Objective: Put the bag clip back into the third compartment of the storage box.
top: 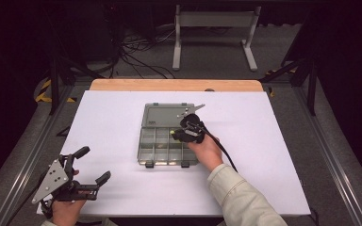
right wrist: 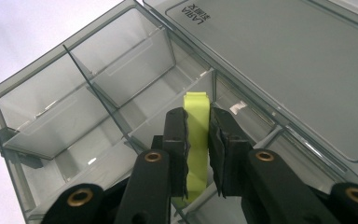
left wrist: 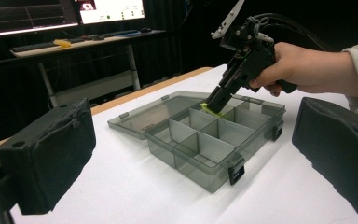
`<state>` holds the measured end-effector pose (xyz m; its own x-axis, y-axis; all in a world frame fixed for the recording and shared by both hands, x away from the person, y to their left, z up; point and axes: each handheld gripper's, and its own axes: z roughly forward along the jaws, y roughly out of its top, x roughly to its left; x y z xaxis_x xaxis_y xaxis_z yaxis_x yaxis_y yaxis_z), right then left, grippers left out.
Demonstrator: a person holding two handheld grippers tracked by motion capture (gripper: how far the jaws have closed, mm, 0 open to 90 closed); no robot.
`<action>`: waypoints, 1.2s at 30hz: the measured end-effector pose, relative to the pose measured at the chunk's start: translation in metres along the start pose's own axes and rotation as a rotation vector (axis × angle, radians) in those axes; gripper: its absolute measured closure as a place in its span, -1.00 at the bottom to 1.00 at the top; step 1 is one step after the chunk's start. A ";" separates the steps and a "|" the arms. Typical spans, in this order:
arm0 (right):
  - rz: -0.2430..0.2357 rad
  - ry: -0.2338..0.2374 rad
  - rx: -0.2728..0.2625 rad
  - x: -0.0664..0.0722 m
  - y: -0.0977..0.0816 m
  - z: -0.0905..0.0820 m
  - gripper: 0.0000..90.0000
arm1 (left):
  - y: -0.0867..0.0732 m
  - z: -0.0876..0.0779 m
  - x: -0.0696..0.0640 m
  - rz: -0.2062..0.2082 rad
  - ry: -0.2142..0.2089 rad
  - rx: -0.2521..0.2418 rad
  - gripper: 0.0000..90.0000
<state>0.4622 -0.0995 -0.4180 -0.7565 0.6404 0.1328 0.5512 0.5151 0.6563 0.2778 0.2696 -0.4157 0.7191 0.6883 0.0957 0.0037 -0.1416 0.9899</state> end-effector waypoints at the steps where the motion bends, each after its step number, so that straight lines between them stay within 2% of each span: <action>1: -0.002 -0.001 0.002 0.000 0.000 0.000 0.70 | 0.000 0.000 0.000 -0.001 0.000 0.001 -1.00; 9: -0.003 -0.003 -0.015 0.001 0.002 -0.005 0.44 | 0.000 0.000 0.000 -0.002 -0.001 0.001 -1.00; 13: -0.008 -0.002 -0.043 0.003 0.004 -0.011 0.08 | 0.000 0.000 0.000 -0.002 -0.001 -0.001 -1.00; 14: -0.008 -0.002 -0.043 0.003 0.004 -0.011 0.08 | 0.000 0.001 0.000 -0.004 -0.002 0.000 -1.00; 15: -0.017 0.001 -0.060 0.004 0.005 -0.015 -0.05 | 0.000 0.001 0.000 -0.003 -0.002 0.001 -1.00; 18: -0.054 -0.001 -0.096 0.006 0.008 -0.024 -0.21 | 0.000 0.001 0.000 -0.002 -0.003 0.003 -1.00; 25: -0.099 0.002 -0.149 0.014 0.014 -0.046 -0.39 | 0.000 0.001 0.000 -0.003 -0.004 0.003 -1.00; 32: -0.125 -0.001 -0.209 0.024 0.014 -0.070 -0.47 | 0.000 0.001 0.000 -0.004 -0.005 0.003 -1.00; 36: -0.136 -0.007 -0.218 0.027 0.013 -0.078 -0.51 | 0.000 0.001 0.000 -0.004 -0.004 0.003 -1.00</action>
<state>0.4218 -0.1200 -0.3482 -0.8154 0.5782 0.0277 0.3552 0.4621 0.8126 0.2782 0.2691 -0.4157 0.7216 0.6863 0.0913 0.0090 -0.1411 0.9900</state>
